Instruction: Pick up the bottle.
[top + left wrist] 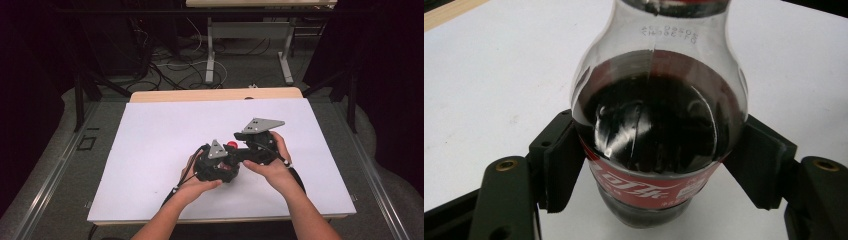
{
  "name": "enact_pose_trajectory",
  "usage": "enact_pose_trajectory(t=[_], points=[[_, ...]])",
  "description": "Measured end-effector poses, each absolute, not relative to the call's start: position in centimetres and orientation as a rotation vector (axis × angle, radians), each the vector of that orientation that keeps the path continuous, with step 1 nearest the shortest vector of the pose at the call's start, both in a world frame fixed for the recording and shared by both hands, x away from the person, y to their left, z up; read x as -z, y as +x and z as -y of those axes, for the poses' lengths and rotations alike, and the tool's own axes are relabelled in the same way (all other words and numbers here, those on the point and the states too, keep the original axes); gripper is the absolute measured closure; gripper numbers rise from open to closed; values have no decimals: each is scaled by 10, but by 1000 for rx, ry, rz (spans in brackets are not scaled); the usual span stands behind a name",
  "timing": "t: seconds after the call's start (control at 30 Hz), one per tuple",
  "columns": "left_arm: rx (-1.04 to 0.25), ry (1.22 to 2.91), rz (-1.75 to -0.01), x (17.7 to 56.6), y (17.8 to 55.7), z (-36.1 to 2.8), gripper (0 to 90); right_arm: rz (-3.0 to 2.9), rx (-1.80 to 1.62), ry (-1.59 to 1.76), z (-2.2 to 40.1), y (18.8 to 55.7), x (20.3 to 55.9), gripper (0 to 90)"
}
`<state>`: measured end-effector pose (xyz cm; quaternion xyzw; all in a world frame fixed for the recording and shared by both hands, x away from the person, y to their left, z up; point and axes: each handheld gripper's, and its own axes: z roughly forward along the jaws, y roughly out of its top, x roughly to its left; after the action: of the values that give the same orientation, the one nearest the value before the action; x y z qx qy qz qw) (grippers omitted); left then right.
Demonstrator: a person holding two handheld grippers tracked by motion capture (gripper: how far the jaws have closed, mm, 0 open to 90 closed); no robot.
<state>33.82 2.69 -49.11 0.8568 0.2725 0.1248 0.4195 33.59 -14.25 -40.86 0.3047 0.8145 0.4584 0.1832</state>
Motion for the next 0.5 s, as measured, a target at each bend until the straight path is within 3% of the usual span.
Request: enact_pose_trajectory(t=[0.23, 0.5], points=[[-308, 2136, -678, 491, 337, -26, 299, -2308, -1267, 882, 135, 337, 414, 597], [-307, 2145, -673, 490, 338, -27, 300, -2321, -1275, 870, 135, 338, 415, 608]])
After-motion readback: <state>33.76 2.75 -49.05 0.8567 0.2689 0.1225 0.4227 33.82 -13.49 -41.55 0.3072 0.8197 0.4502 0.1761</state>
